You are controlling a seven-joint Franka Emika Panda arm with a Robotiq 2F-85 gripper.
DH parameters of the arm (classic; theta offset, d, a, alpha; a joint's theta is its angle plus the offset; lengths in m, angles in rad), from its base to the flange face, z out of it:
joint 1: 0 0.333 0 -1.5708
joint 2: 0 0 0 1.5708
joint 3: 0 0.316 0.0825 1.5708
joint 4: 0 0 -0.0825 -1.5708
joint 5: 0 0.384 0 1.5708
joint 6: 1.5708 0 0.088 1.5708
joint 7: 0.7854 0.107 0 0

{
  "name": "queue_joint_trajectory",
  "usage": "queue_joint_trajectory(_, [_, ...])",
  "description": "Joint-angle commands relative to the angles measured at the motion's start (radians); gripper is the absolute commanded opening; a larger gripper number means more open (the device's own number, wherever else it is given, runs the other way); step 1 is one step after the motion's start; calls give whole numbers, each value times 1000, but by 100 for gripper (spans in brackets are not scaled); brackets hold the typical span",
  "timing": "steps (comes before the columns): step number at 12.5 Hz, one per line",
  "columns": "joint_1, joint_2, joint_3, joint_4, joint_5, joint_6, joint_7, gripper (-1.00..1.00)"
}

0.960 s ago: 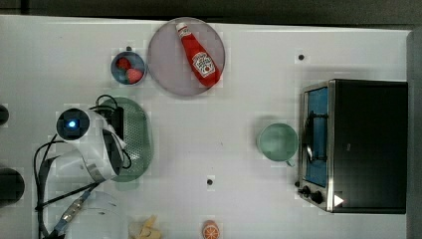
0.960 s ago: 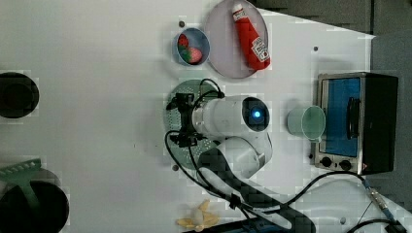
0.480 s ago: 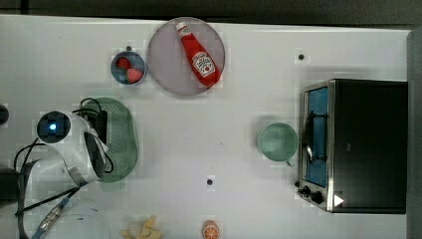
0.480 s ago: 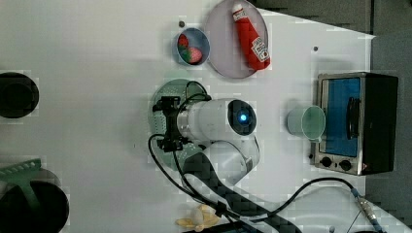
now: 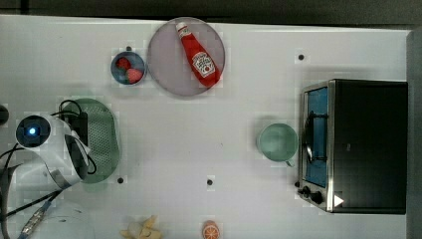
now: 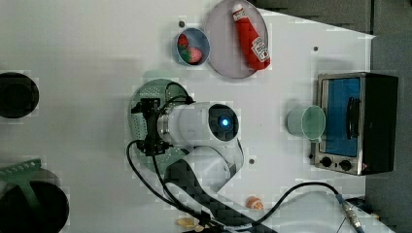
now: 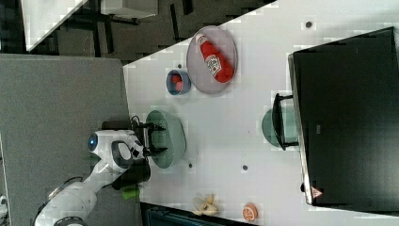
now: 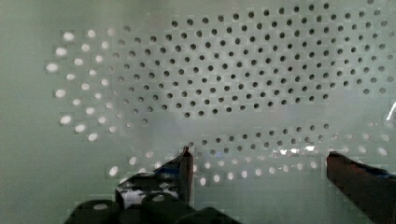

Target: Drag strainer right to left.

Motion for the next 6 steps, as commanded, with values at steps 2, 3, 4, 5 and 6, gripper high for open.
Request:
queue_joint_trajectory(2, [17, -31, -19, 20, 0, -42, -41, 100])
queue_joint_trajectory(3, [16, -68, -32, 16, -1, -84, -102, 100])
queue_joint_trajectory(4, [15, -114, -49, 15, -1, -137, -172, 100])
queue_joint_trajectory(5, [14, -165, -74, 15, -2, -197, -244, 100])
queue_joint_trajectory(6, [13, -221, -107, 16, -7, -249, -322, 100])
